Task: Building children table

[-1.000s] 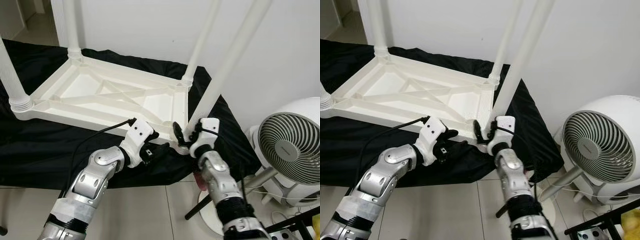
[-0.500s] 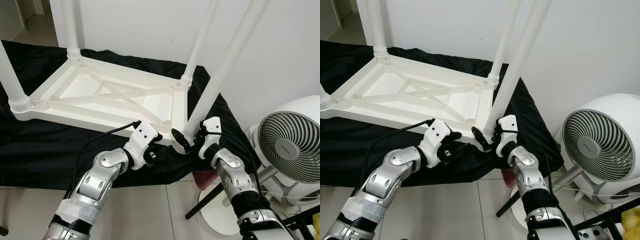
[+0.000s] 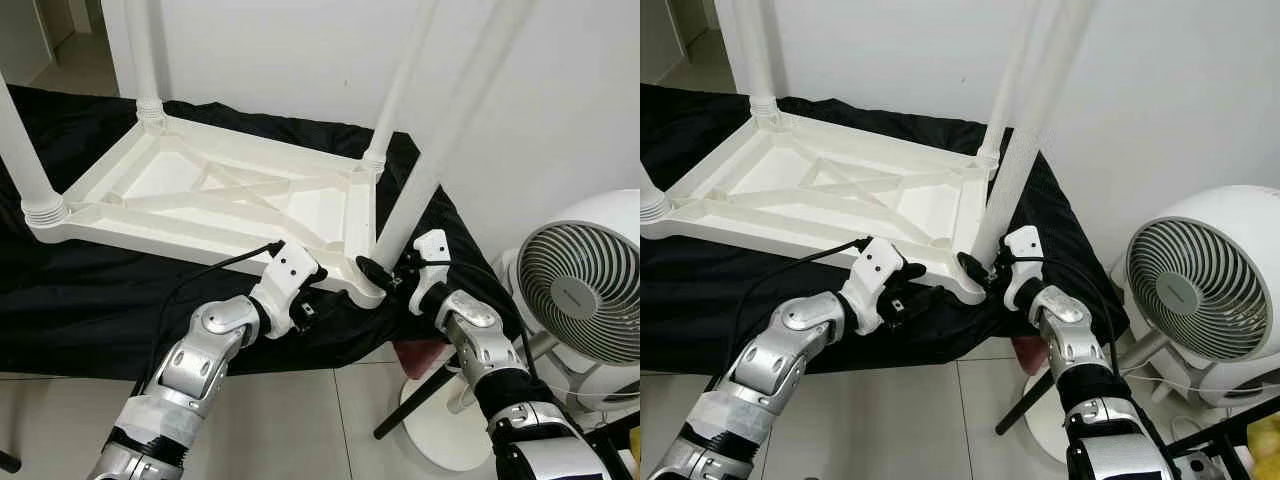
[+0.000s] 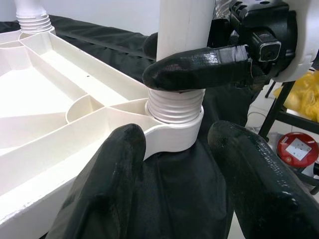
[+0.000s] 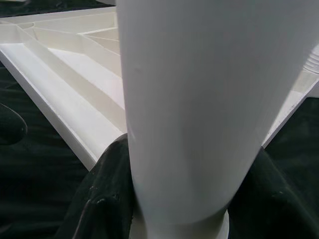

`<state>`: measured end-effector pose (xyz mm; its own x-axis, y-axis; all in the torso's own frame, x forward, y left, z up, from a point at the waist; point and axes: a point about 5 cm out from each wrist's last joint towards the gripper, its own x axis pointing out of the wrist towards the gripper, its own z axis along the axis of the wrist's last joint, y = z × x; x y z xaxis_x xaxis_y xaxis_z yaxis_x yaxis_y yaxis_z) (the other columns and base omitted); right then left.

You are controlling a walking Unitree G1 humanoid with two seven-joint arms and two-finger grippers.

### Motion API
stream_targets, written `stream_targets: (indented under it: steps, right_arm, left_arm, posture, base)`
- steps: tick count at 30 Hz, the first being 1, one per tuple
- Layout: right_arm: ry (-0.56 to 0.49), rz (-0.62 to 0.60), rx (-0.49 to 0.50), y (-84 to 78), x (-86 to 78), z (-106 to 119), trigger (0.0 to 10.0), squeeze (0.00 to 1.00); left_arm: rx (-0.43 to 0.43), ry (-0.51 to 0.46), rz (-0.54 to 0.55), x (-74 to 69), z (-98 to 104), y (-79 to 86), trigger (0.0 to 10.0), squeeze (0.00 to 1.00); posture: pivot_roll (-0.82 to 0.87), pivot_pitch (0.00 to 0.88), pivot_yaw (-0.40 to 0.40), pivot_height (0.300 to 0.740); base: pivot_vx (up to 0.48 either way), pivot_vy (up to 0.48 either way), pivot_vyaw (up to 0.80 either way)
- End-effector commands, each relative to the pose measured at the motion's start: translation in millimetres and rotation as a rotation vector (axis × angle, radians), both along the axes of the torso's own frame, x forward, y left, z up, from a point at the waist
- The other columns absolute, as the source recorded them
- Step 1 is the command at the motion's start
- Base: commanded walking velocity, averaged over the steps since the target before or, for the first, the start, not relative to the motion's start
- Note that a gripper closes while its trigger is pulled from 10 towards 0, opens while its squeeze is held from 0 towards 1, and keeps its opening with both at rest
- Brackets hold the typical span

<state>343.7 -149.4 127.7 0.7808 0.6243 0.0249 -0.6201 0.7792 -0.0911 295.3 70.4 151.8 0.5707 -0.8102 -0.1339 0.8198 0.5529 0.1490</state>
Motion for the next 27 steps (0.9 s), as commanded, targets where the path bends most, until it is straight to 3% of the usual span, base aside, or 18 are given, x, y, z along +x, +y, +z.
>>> stream_targets:
  steps: [1, 3, 4, 18, 23, 25, 27]
  right_arm:
    - [0.062, -0.049, -0.015, -11.3, -3.8, -15.4, 0.0, 0.00]
    - [0.067, -0.068, -0.017, -12.8, -3.7, -17.0, 0.0, 0.00]
    - [0.081, -0.091, 0.002, -14.3, -3.4, -18.2, 10.0, 0.00]
    - [0.150, -0.246, 0.126, -5.5, -4.4, -27.6, 10.0, 0.00]
    - [0.151, -0.335, 0.137, -0.8, -4.6, -27.4, 10.0, 0.00]
    - [0.166, -0.455, 0.151, 4.3, -6.7, -28.6, 10.0, 0.00]
    - [0.178, -0.491, 0.159, 5.7, -7.7, -30.1, 10.0, 0.00]
  left_arm:
    - [0.005, -0.007, 0.007, 0.8, 0.0, -4.3, 10.0, 0.00]
    - [0.005, -0.008, 0.006, 0.7, 0.0, -4.2, 10.0, 0.00]
    - [0.005, -0.007, 0.005, 0.5, -0.1, -4.0, 10.0, 0.00]
    - [0.003, -0.004, 0.001, -0.1, -1.4, -4.8, 10.0, 0.00]
    - [0.008, -0.004, -0.002, 0.5, -1.7, -3.1, 10.0, 0.00]
    - [0.010, -0.005, -0.001, 0.5, -1.9, -2.2, 10.0, 0.00]
    - [0.011, -0.005, -0.001, 0.6, -2.0, -2.1, 10.0, 0.00]
  posture:
    - [0.08, 0.000, -0.124, 0.740]
    - [0.08, 0.000, -0.124, 0.740]
    - [0.09, 0.000, -0.126, 0.740]
    - [0.08, 0.000, -0.134, 0.740]
    - [0.07, 0.000, -0.139, 0.740]
    - [0.08, 0.000, -0.142, 0.740]
    - [0.08, 0.000, -0.142, 0.740]
  base:
    - [0.000, 0.000, 0.00]
    - [0.000, 0.000, 0.00]
    - [0.000, 0.000, 0.00]
    - [0.000, 0.000, 0.00]
    - [0.000, 0.000, 0.00]
    - [0.000, 0.000, 0.00]
    - [0.000, 0.000, 0.00]
